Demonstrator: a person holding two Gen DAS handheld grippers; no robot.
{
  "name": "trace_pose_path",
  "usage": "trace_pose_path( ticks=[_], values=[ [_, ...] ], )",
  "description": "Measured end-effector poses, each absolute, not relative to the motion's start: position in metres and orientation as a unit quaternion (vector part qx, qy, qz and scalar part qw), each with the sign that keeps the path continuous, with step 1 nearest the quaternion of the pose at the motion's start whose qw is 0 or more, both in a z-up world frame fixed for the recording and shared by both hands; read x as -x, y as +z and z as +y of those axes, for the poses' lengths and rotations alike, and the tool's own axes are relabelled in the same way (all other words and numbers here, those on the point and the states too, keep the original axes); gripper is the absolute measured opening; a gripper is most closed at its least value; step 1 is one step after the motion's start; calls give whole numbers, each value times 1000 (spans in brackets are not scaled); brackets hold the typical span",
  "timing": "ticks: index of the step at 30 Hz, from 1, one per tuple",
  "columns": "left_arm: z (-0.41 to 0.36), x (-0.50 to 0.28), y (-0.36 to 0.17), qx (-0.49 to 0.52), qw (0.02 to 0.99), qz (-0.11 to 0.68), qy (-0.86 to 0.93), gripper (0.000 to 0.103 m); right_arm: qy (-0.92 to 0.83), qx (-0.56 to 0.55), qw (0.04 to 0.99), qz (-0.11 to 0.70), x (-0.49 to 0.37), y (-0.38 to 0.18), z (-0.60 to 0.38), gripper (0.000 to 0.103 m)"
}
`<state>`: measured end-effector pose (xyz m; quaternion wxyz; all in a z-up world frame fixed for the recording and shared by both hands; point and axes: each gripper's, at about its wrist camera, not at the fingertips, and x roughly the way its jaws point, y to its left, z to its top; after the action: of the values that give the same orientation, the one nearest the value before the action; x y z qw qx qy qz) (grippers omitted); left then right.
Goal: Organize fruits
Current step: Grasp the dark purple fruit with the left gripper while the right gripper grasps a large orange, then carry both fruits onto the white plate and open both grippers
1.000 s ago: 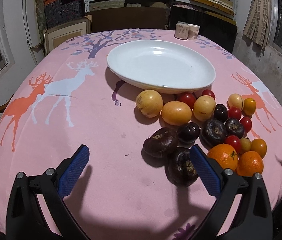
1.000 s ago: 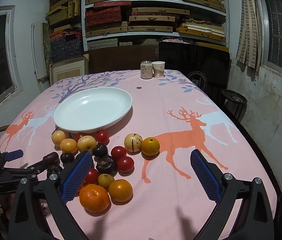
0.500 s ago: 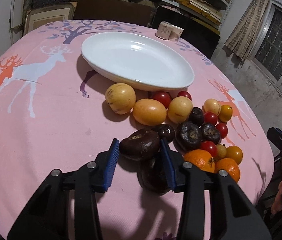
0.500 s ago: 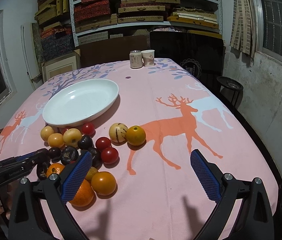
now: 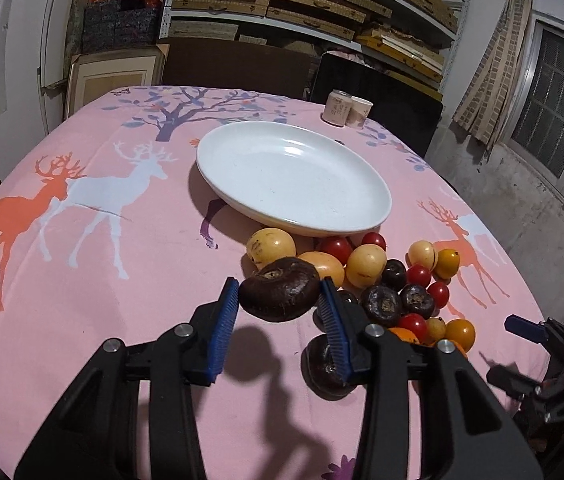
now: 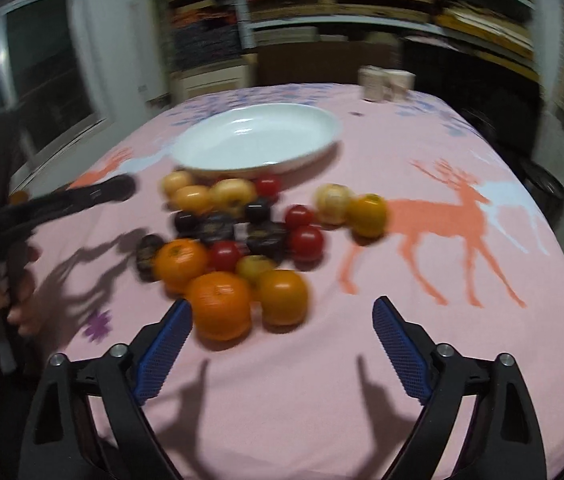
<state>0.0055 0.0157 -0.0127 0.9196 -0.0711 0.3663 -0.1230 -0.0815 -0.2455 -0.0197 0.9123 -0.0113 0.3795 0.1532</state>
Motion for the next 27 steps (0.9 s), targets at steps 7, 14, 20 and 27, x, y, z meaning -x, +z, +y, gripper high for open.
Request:
trace_pose_path(
  ticks=[7, 14, 20, 27],
  values=[
    [15, -3, -17, 66, 917, 373, -124, 41, 217, 76, 889, 396, 81, -30, -198, 60],
    [14, -4, -20, 62, 915, 378, -125, 41, 177, 66, 891, 412, 60, -42, -204, 47],
    [16, -6, -21, 65, 915, 378, -123, 41, 178, 48, 889, 418, 60, -43, -214, 45],
    [18, -6, -21, 66, 916, 377, -122, 41, 198, 20, 894, 402, 61, -31, -222, 45]
  ],
)
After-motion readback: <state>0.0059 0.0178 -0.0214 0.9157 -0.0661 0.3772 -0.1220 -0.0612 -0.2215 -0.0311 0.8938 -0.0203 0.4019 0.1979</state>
